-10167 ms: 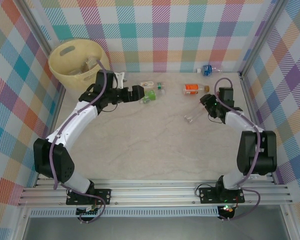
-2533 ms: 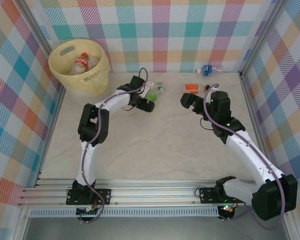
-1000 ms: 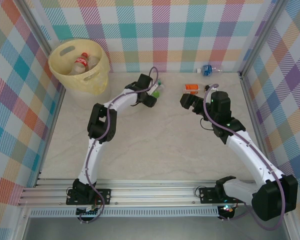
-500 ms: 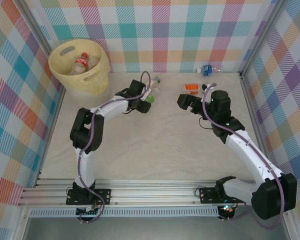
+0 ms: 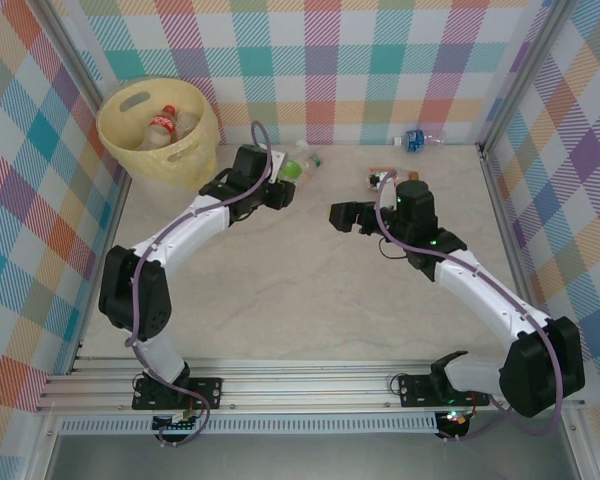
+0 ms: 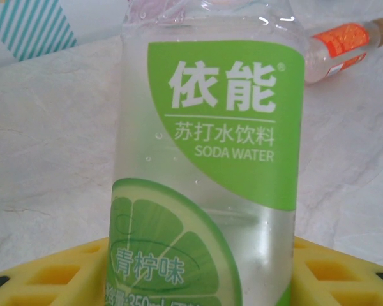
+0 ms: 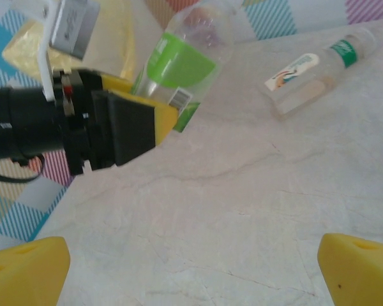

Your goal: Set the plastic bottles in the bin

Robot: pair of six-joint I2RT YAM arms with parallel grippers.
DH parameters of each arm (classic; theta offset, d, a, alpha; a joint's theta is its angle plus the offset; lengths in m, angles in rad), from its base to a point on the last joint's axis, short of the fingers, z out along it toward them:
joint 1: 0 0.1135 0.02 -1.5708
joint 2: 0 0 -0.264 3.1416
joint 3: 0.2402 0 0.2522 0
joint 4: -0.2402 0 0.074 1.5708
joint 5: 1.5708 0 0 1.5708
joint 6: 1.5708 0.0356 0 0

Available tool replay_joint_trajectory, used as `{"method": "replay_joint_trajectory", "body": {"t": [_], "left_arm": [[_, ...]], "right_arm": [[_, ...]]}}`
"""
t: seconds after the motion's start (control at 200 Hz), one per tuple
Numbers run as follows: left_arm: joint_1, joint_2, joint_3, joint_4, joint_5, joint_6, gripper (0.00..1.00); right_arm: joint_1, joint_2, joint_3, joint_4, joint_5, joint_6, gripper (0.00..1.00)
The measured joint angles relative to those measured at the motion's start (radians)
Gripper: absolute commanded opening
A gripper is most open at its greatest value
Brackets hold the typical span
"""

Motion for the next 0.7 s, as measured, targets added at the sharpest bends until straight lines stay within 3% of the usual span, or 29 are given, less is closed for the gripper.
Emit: {"method": "replay_joint_trajectory", "body": {"t": [0.295,0.7], "left_arm": [[0.039,-0.075,0.151,-0.122,-0.055,-0.040,0.54],[0.241,-0.115,0.343,-0.196,-0.167,-0.081,0.54]], "right_arm": [[0.081,0.031,0.036,0.001,0.016,-0.131,1.00],[0.085,0.032,0.045,0.010,0.060,-0.169,1.00]]}}
